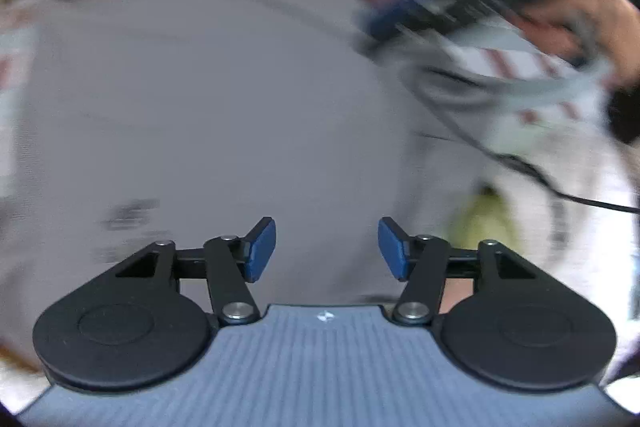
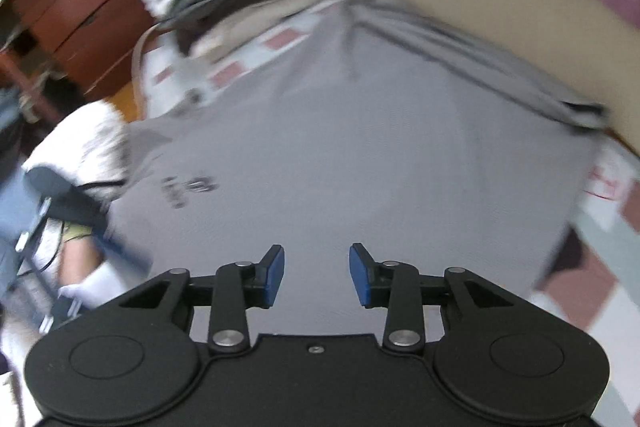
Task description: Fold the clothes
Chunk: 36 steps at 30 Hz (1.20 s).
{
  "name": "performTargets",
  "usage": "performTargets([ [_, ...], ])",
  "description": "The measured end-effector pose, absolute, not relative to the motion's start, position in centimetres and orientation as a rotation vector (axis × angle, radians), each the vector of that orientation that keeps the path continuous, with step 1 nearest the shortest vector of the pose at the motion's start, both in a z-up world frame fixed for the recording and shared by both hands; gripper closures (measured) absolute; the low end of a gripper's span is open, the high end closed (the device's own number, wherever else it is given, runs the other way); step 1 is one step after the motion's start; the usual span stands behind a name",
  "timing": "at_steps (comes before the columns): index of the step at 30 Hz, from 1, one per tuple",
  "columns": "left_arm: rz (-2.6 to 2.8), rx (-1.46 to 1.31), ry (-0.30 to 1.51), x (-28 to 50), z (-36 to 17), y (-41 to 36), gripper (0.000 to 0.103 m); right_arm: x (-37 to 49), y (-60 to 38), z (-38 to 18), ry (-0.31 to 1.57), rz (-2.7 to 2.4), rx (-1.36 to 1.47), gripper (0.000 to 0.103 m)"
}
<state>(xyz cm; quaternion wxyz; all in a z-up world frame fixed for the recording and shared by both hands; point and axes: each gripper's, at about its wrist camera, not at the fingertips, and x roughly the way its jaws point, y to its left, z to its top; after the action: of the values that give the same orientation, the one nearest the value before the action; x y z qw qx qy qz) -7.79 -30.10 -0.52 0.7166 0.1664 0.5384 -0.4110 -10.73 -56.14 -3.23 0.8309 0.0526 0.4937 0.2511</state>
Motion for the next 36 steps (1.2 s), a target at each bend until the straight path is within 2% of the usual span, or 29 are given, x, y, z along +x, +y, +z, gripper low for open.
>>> performTargets([
  [3, -0.674, 0.325, 1.191, -3.9, 0.1, -25.1, 0.039, -11.3, -52.6, -3.1, 1.074, 0.623, 0.087, 0.062],
  [8, -0.296, 0.16, 1.224, 2.0, -1.0, -15.7, 0.039, -11.7, -46.4, -3.9, 1.115, 0.707, 0.035, 0.056],
  [15, -0.216, -0.176, 1.364, 2.5, -4.6, -9.3, 0.039, -10.6, -42.7, -4.4, 1.095, 0.533, 0.13, 0.056],
  [17, -0.257, -0.159, 1.378, 1.7, -5.1, -10.3, 0.039, -10.5, -42.7, -3.9, 1.095, 0.59, 0.133, 0.056],
  [23, -0.408, 0.01, 1.307, -0.6, -4.5, -14.4, 0.038, -13.3, -40.5, -2.5, 1.176, 0.806, -0.153, 0.056],
  [31, -0.535, 0.164, 1.156, -1.6, -3.3, -17.6, 0.038, -17.3, -39.5, -5.3, 1.251, 0.852, -0.352, 0.055],
  [32, -0.547, 0.169, 1.137, -1.7, -3.2, -17.7, 0.038, -17.3, -39.4, -5.8, 1.241, 0.847, -0.357, 0.058],
  [33, -0.559, 0.175, 1.118, -1.8, -3.0, -17.9, 0.038, -17.2, -39.6, -6.1, 1.227, 0.849, -0.347, 0.066],
  [34, -0.571, 0.179, 1.092, -1.9, -2.6, -17.9, 0.038, -16.9, -39.9, -6.1, 1.211, 0.848, -0.317, 0.1],
  [36, -0.594, 0.188, 1.038, -2.2, -1.8, -18.0, 0.038, -15.6, -41.2, -5.4, 1.169, 0.825, -0.209, 0.099],
])
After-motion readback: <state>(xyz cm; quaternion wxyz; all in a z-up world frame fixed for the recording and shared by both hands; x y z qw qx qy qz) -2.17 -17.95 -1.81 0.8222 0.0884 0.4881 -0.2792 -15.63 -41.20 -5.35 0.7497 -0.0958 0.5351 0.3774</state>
